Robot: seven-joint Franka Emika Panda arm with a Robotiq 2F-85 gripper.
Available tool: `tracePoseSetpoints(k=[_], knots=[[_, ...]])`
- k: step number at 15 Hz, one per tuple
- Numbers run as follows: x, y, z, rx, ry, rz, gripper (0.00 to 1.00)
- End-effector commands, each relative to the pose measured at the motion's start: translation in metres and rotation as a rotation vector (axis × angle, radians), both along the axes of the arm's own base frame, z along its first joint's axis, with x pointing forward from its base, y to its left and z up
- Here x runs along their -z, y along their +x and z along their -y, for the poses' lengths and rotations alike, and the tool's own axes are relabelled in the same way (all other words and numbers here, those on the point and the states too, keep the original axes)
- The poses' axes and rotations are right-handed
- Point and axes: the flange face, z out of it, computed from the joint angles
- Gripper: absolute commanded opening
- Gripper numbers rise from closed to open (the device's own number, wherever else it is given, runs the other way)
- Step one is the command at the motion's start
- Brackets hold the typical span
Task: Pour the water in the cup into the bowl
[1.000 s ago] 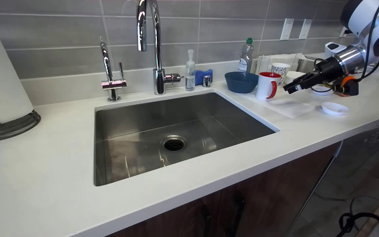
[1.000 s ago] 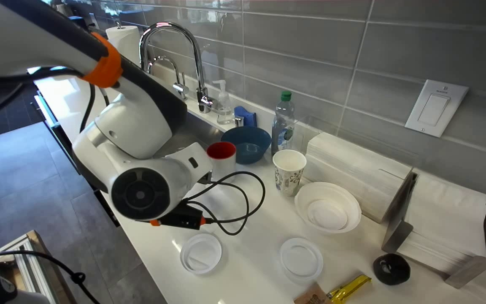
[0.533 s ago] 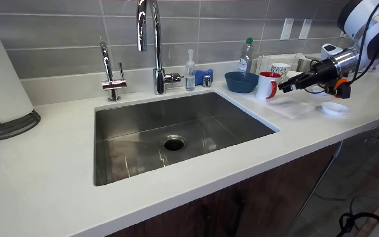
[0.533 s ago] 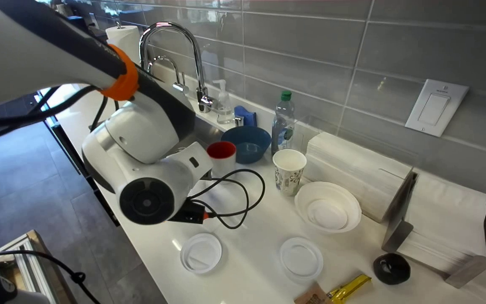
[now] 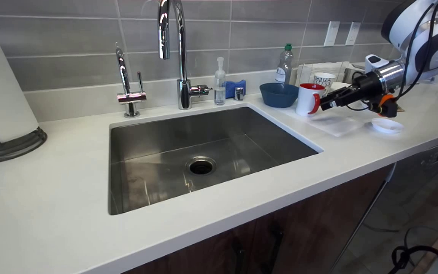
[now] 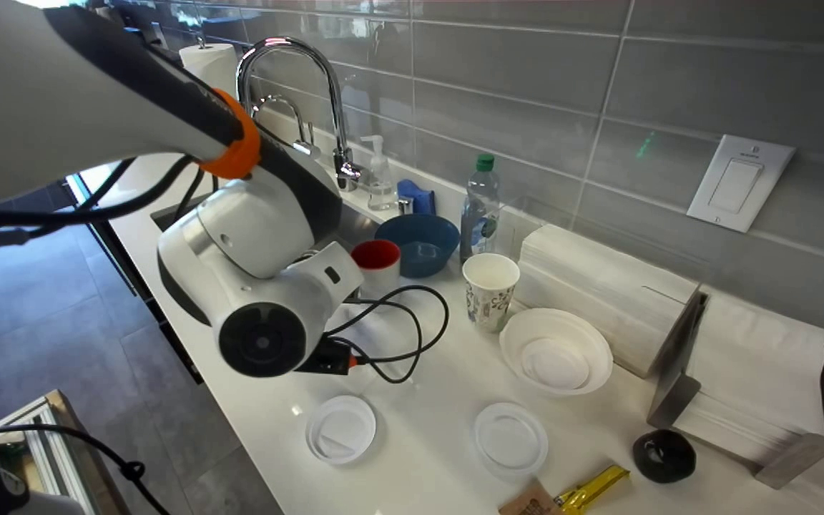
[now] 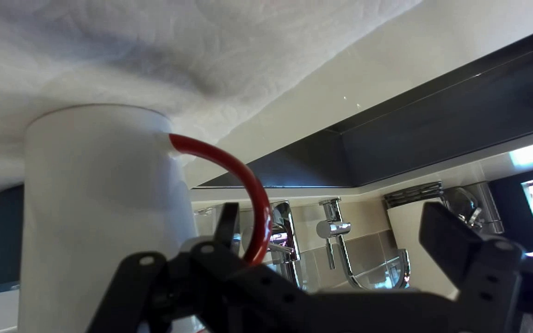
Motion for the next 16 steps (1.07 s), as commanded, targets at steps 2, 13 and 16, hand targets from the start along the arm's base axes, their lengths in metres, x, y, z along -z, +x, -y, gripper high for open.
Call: tracePoseSetpoints(k=[2, 13, 16], knots=[[0.008, 0.011, -0.002, -0.001, 0.022, 0.037, 1.0], [0.023, 0.021, 0.004, -0.001, 0.036, 0.086, 0.38], [0.025, 0.022, 0.009, 0.008, 0.039, 0.096, 0.32]])
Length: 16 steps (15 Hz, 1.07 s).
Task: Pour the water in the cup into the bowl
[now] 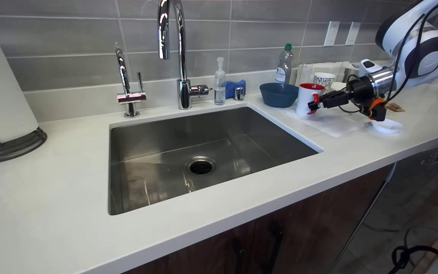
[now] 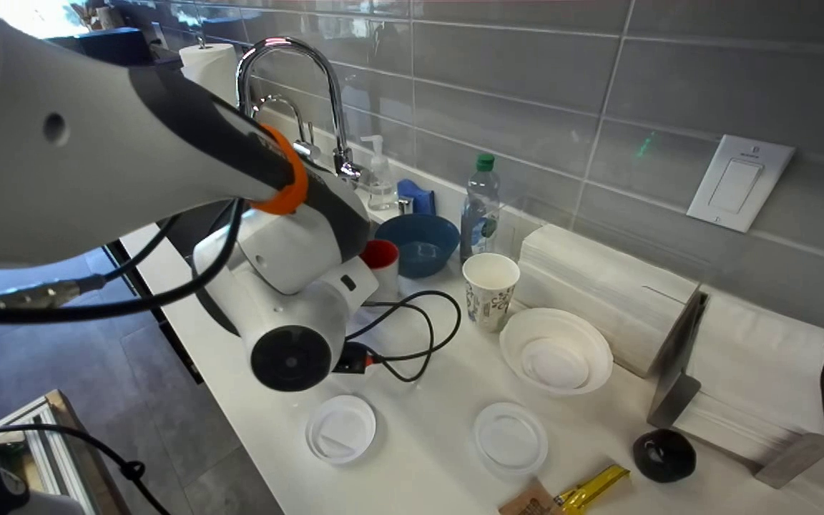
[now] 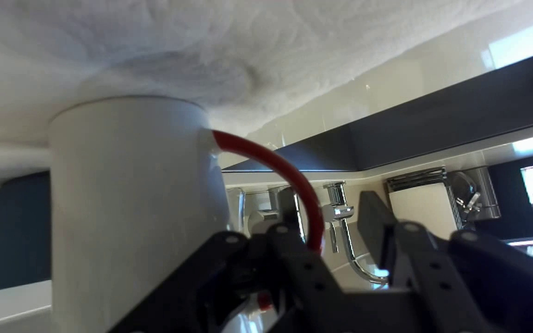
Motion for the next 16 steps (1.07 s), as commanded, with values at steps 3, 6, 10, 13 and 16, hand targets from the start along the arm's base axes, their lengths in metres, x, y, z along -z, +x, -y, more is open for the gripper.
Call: tracePoseSetpoints(k=[3, 6, 10, 13, 16], knots=[[0.008, 0.004, 0.003, 0.018, 0.005, 0.04, 0.25], [0.01, 0.004, 0.005, 0.019, -0.001, 0.048, 0.05], [0.01, 0.002, 0.008, 0.018, -0.022, 0.058, 0.03], [0.008, 0.001, 0.01, 0.017, -0.036, 0.074, 0.03], [0.001, -0.002, 0.016, 0.017, -0.063, 0.102, 0.03]])
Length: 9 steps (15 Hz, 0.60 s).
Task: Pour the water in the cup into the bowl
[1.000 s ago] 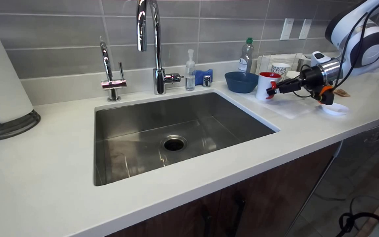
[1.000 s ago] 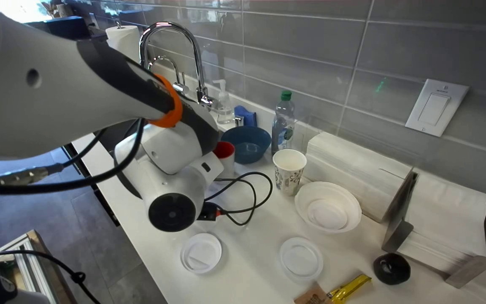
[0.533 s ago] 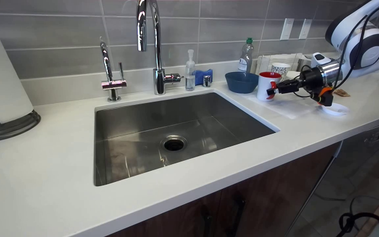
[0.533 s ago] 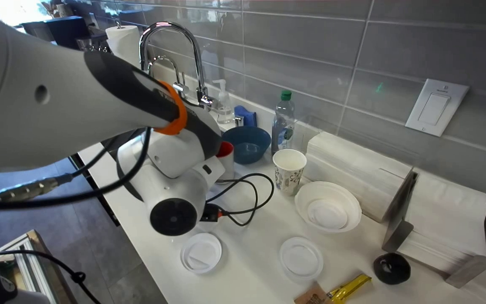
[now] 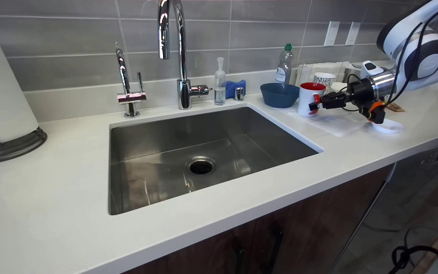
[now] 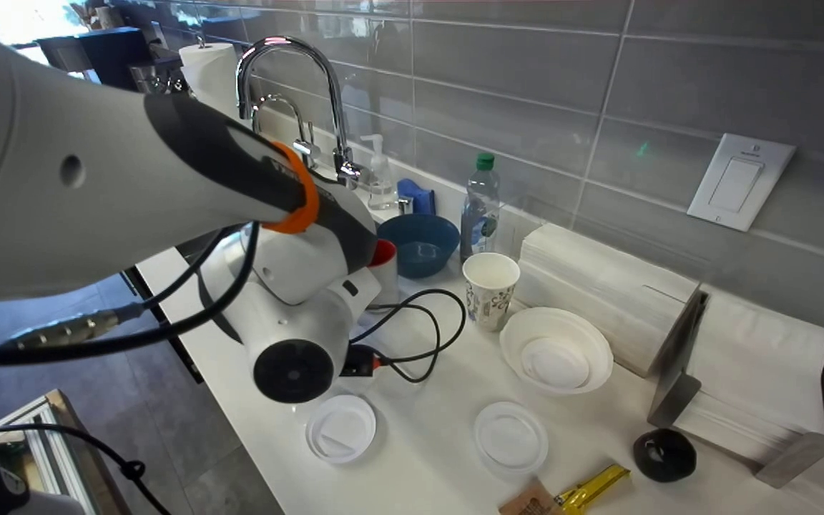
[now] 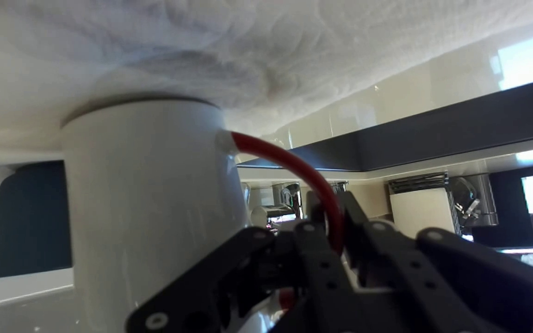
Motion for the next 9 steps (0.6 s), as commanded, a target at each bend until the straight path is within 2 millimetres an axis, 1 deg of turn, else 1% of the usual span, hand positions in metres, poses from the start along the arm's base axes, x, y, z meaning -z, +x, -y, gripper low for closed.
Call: tracePoseSetpoints(k=[1, 5, 9], knots=[[-0.009, -0.002, 0.011, 0.027, -0.041, 0.055, 0.03], [-0.028, -0.007, 0.023, 0.039, -0.085, 0.111, 0.03], [-0.039, -0.015, 0.025, 0.029, -0.098, 0.135, 0.03]])
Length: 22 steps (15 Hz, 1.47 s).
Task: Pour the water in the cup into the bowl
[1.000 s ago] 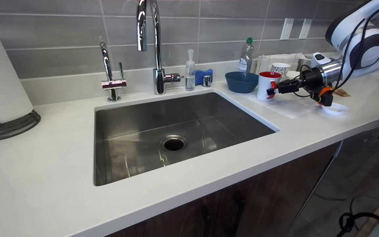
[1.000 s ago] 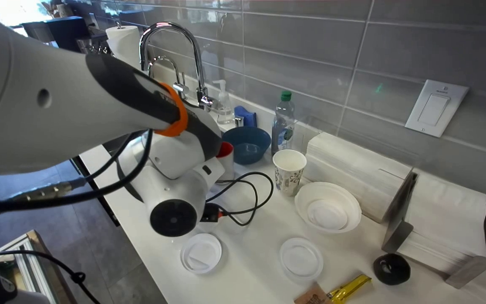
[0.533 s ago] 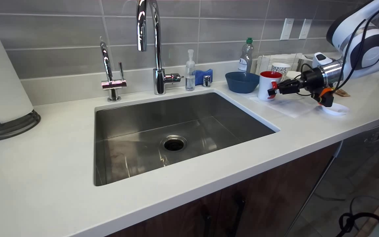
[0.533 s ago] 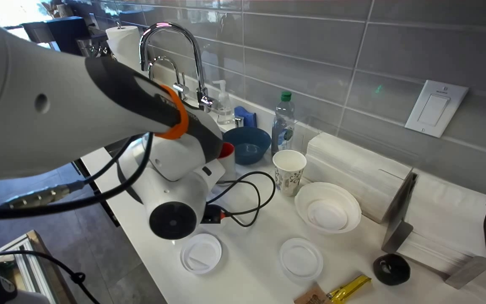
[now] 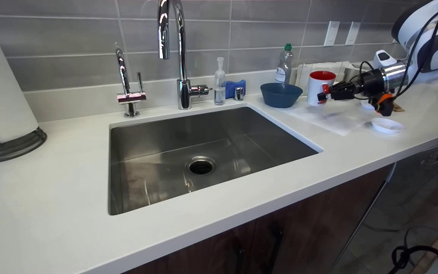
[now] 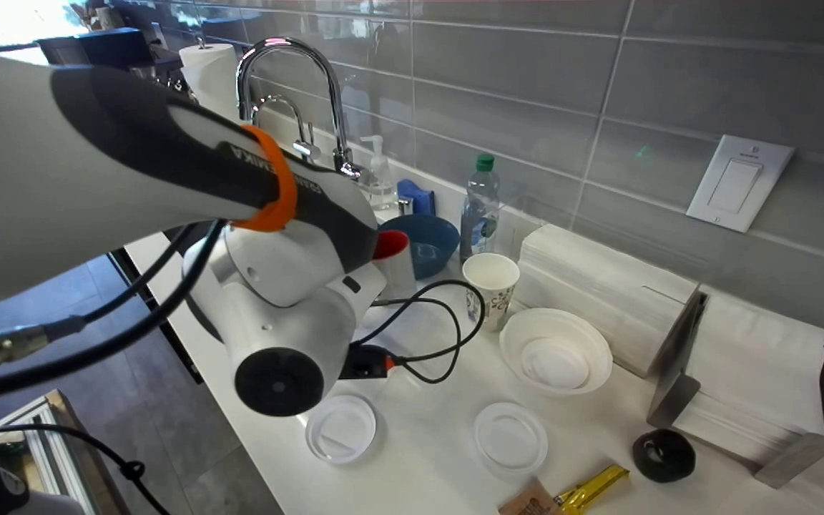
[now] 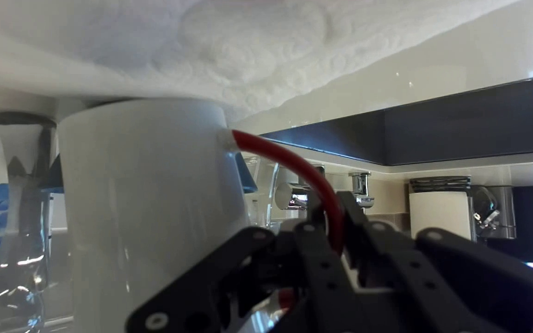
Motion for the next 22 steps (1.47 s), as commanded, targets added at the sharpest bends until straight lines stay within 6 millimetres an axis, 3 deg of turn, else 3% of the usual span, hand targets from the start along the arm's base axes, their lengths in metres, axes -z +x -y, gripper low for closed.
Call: tracePoseSetpoints(k=[1, 5, 9, 15, 22], knots=[[-0.013, -0.009, -0.005, -0.014, -0.027, 0.022, 0.03], [-0.026, -0.018, -0.018, -0.055, -0.036, -0.053, 0.03], [-0.048, -0.019, -0.018, -0.085, -0.028, -0.134, 0.03], [-0.084, -0.023, 0.018, -0.2, -0.074, -0.205, 0.03], [-0.154, -0.039, 0.07, -0.373, -0.117, -0.144, 0.03]])
